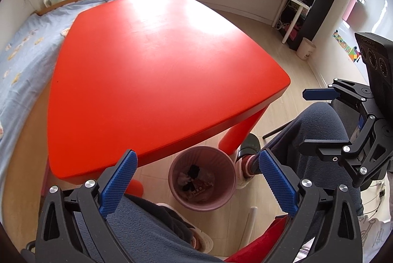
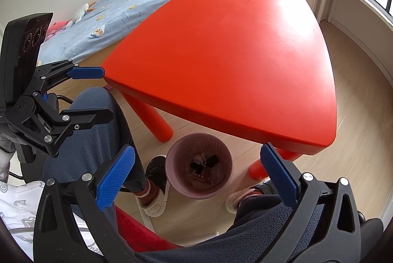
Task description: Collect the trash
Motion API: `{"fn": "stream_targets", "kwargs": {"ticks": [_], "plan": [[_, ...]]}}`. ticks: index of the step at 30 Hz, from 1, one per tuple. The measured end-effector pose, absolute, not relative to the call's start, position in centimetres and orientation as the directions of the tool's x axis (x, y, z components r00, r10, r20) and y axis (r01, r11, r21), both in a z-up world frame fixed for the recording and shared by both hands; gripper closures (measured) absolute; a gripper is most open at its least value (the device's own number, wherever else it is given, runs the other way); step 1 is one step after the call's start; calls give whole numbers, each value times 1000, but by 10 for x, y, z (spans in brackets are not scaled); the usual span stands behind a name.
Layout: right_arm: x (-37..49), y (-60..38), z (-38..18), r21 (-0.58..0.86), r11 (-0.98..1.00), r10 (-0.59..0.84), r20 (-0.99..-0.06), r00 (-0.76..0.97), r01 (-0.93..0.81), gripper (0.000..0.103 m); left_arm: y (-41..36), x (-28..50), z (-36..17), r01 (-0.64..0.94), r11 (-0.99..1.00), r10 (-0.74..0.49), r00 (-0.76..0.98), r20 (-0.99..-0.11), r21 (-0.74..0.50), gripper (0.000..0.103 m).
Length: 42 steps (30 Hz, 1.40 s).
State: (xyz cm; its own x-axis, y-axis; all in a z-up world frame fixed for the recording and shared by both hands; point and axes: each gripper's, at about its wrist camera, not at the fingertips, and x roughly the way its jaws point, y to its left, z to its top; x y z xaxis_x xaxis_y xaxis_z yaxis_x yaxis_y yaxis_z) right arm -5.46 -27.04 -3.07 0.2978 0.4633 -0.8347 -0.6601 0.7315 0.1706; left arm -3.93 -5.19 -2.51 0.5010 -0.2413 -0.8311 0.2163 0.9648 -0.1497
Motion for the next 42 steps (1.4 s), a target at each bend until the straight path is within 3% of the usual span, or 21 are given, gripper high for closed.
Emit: {"fn": "stream_targets", "kwargs": {"ticks": [16,32,42], "plan": [[-26,-276,-6,202,761,504,-782,366,-616,3,-36,-24,-5,186,972,-227,550,-804,-147,8],[24,-260,45,193,763,547,-701,458,-617,3,-2,20,33,67,992,-123,656,-744,-104,6],[28,-257,43,193,763,547,-703,455,-617,3,6,32,33,68,983,-173,632,-755,-168,6]]}}
